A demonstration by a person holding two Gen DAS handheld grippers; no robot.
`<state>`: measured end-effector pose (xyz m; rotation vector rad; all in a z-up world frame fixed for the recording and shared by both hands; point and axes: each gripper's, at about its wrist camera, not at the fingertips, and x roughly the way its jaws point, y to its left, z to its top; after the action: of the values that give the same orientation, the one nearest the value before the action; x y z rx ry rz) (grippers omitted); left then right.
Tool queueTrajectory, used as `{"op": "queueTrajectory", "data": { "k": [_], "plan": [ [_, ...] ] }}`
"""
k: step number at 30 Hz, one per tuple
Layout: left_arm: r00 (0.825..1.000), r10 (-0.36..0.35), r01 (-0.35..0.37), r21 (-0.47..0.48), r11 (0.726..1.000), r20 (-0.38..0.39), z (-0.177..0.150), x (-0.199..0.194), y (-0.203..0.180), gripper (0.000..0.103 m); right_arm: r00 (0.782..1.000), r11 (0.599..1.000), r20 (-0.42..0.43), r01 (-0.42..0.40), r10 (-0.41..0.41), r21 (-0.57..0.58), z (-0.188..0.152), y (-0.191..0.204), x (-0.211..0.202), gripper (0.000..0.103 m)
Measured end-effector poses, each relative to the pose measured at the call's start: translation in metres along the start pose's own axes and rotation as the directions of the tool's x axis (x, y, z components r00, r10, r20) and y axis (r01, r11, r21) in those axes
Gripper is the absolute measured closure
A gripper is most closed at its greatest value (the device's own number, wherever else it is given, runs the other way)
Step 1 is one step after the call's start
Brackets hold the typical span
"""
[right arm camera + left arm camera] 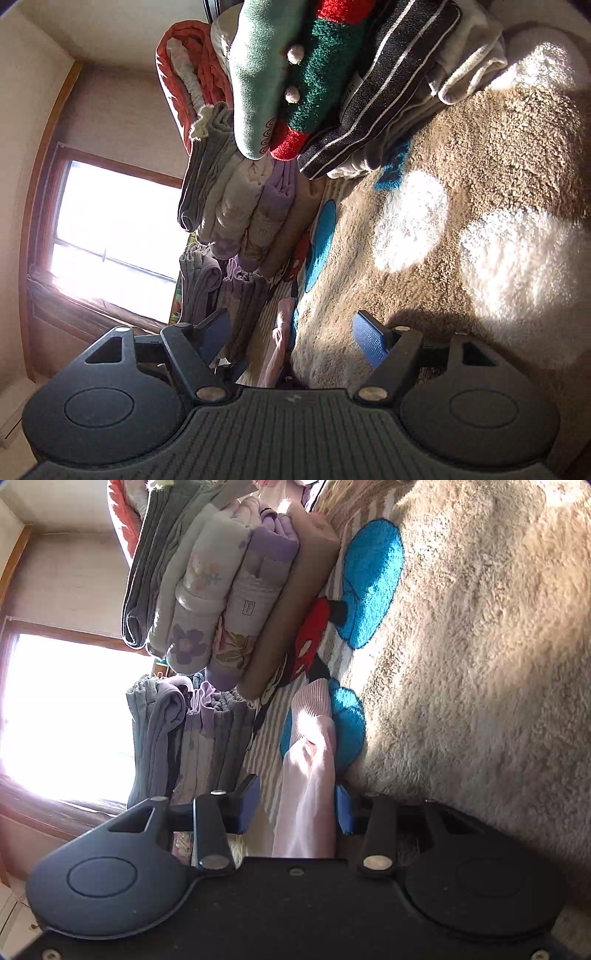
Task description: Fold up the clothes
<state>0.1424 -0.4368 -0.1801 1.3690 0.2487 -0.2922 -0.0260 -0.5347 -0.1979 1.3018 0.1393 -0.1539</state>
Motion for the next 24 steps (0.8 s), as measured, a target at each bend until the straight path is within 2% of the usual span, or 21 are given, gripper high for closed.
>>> {"op": "queueTrajectory", "data": {
  "k": [5,9,12,14,15,20,22,24],
  "plan": [
    [0.999,0.041,-0.040,0.053,0.998,-0.027,0.014,0.012,-0.005,0.070,1.000,1.000,0.004,-0.002,0.001,0.012,0.002,-0.002,0.003,0.030],
    [0.998,0.032,-0.029,0.043,0.999,-0.057,0.020,0.023,-0.001,0.075,1.000,1.000,0.003,-0.003,0.003,0.015,0.003,-0.002,0.006,0.030],
    [0.997,0.010,-0.008,0.018,1.000,-0.080,0.022,0.032,0.003,0.083,1.000,1.000,0.003,-0.004,0.004,0.017,0.004,-0.003,0.007,0.030],
    [0.996,-0.015,0.014,-0.004,1.000,-0.086,0.022,0.036,0.005,0.096,1.000,1.000,0.004,-0.002,0.002,0.016,0.004,-0.003,0.007,0.030],
    [0.997,-0.010,0.009,-0.009,1.000,-0.081,0.021,0.037,0.004,0.096,1.000,1.000,0.006,-0.002,0.001,0.015,0.004,-0.003,0.007,0.030],
    [0.999,-0.022,0.017,-0.118,0.993,-0.042,0.019,0.020,0.024,0.096,1.000,1.000,0.030,0.000,-0.001,0.015,0.003,-0.002,0.004,0.030],
    [0.999,-0.040,0.036,-0.201,0.979,-0.015,0.016,0.007,0.040,0.096,0.999,1.000,0.044,0.002,-0.002,0.011,0.003,-0.002,0.002,0.030],
    [0.998,-0.062,0.064,-0.310,0.949,0.017,0.009,-0.007,0.061,0.096,0.998,1.000,0.055,0.008,-0.008,-0.001,0.002,-0.001,-0.001,0.030]
  ]
}}
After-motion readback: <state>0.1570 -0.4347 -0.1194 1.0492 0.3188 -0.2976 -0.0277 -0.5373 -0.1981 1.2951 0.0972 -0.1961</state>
